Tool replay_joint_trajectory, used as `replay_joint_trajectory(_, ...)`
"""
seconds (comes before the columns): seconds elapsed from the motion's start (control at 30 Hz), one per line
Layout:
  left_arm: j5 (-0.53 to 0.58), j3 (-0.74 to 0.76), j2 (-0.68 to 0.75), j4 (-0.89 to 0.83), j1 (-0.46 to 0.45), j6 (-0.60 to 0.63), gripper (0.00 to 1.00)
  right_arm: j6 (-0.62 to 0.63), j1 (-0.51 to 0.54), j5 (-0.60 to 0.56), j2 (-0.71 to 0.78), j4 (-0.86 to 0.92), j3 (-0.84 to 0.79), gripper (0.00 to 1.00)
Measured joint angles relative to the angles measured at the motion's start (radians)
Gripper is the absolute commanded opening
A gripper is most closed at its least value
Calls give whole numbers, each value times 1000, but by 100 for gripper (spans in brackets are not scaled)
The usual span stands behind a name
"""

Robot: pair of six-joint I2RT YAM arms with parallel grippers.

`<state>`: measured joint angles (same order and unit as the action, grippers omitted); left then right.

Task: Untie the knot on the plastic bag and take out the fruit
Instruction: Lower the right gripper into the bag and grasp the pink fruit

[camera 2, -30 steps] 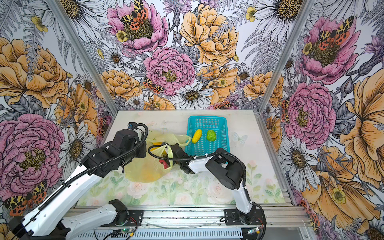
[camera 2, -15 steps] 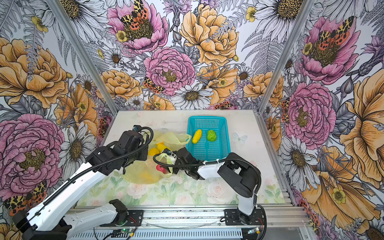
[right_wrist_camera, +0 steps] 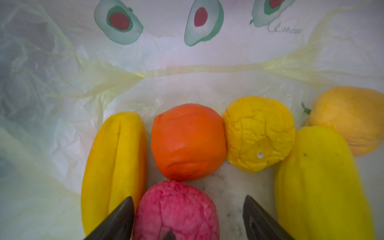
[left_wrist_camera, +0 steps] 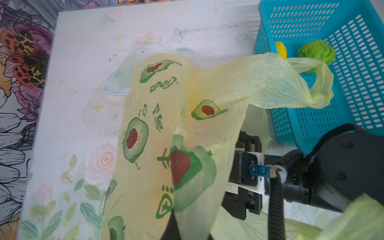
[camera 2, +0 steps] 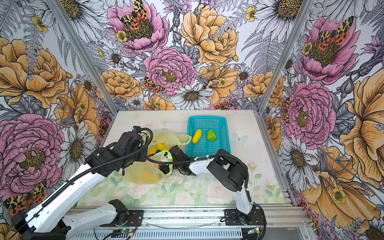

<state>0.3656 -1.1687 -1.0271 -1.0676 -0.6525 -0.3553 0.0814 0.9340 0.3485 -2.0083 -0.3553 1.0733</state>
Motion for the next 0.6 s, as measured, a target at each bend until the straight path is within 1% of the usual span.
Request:
replay_joint_trajectory(0.13,0,0,5,-2,0,0,0,11,6,-35,-58,58,60,78)
replay_joint_trajectory(0.17,0,0,6,-2,-2,0,0,15,7,-45,-70,71,74,76)
replay_joint_trajectory(0.23,0,0,5,-3,-3,0,0,19,10,-60,-85,88,89,69)
replay_joint_trajectory(0.4,0,0,5,-3,-5,0,0,28,19,-81,-85,89,90,47)
replay_joint_trajectory(0.5,-3,2,6,-2,-2,-2,0,16,21,-87,-50,68,42,35)
replay_joint_trajectory(0.6,-54,30,21,18,34,-16,0,5,23,-101,0,32,-25,26)
